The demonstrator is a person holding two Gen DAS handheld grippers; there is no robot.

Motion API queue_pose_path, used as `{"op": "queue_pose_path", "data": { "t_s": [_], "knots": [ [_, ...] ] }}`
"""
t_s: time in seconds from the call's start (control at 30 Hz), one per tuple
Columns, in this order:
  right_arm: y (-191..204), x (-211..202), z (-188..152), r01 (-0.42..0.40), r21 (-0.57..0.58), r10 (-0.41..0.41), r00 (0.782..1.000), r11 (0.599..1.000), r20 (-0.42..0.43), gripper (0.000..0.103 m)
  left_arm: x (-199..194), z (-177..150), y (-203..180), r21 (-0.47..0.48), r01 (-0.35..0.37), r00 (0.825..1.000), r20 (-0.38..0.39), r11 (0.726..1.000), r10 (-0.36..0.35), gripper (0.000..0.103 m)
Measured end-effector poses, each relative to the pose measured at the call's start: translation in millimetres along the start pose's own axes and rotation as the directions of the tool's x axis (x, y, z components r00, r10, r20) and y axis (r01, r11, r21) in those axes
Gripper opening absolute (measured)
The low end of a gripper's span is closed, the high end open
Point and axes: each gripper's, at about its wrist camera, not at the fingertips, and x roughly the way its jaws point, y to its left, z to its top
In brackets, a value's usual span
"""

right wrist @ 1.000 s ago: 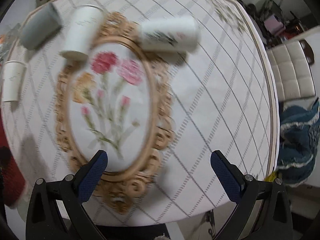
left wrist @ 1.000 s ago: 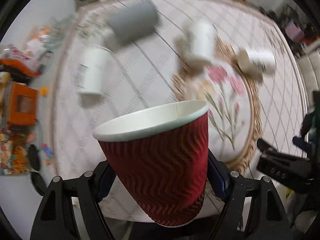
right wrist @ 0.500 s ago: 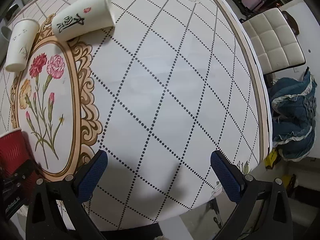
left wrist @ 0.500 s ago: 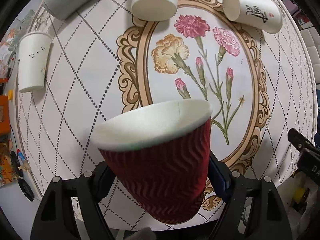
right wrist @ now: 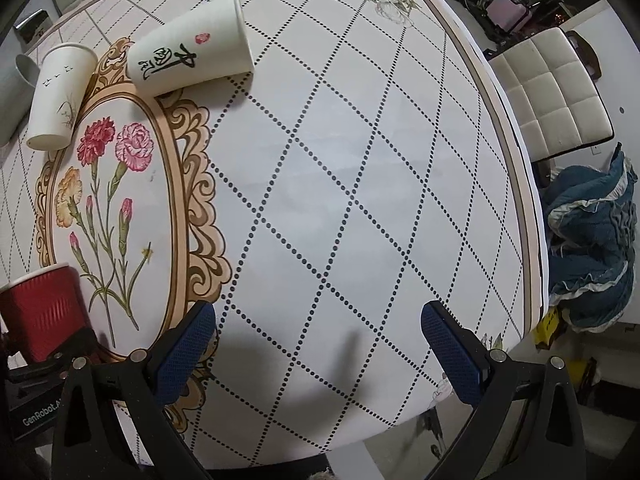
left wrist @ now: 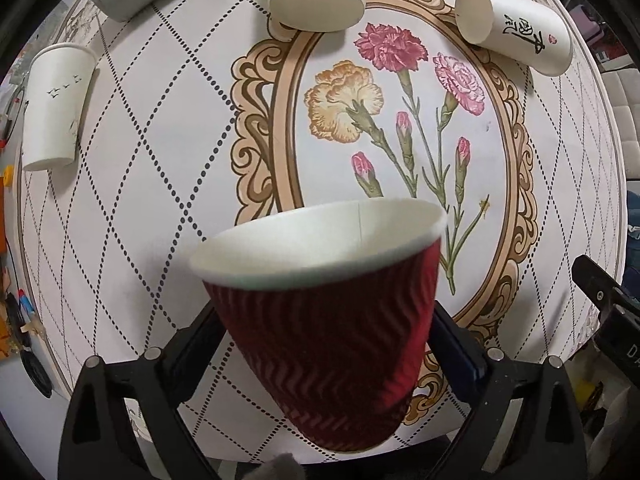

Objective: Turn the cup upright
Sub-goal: 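Carry the red cup over the table, rotating it mouth up, then grasp the red cup with the right gripper while the left gripper releases it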

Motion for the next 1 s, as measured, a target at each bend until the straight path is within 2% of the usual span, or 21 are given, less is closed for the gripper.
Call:
{"op": "queue_pose_path", "data": {
  "t_s": [0.13, 0.33, 0.47, 0.53, 0.63, 0.73, 0.87, 1.0],
  "knots": [
    [-1.4, -5.0, -2.0, -0.008, -0.004, 0.008, 1.0, 1.0, 0.013, 0.103, -21.5, -5.0, 1.0, -0.034, 0.003, 1.0, 0.031, 0.999, -0.002, 0.098],
    [2.6, -20.9, -3.4, -0.037, -0.011, 0.037, 0.999, 0.999, 0.034, 0.103, -80.3, -17.3, 22.9, -0.119, 0.025, 0.991, 0.13, 0.993, -0.009, 0.098],
    [10.5, -35.9, -3.6, -0.059, -0.019, 0.059, 0.997, 0.998, 0.051, 0.103, -114.3, -32.1, 47.3, -0.163, -0.023, 0.979, 0.197, 0.986, 0.055, 0.098],
    [15.7, -42.5, -4.5, -0.066, -0.021, 0.067, 0.996, 0.998, 0.057, 0.103, -118.4, -35.9, 61.3, -0.187, -0.061, 0.973, 0.208, 0.98, 0.1, 0.098],
    [26.1, -53.3, -5.7, -0.082, -0.04, 0.085, 0.994, 0.996, 0.062, 0.103, -109.1, -41.4, 83.1, -0.233, -0.118, 0.967, 0.194, 0.965, 0.165, 0.098],
    [40.4, -63.8, -7.2, -0.107, -0.075, 0.112, 0.992, 0.991, 0.064, 0.103, -95.4, -46.5, 112.2, -0.285, -0.144, 0.966, 0.167, 0.948, 0.197, 0.098],
    [68.3, -68.7, -8.3, -0.137, -0.137, 0.144, 0.989, 0.981, 0.039, 0.103, -76.2, -59.9, 143.4, -0.327, -0.157, 0.97, 0.129, 0.932, 0.208, 0.098],
    [114.4, -74.6, -17.6, -0.165, -0.211, 0.171, 0.985, 0.963, 0.009, 0.103, -58.8, -68.3, 164.3, -0.332, -0.15, 0.976, 0.103, 0.931, 0.194, 0.098]
  ]
}}
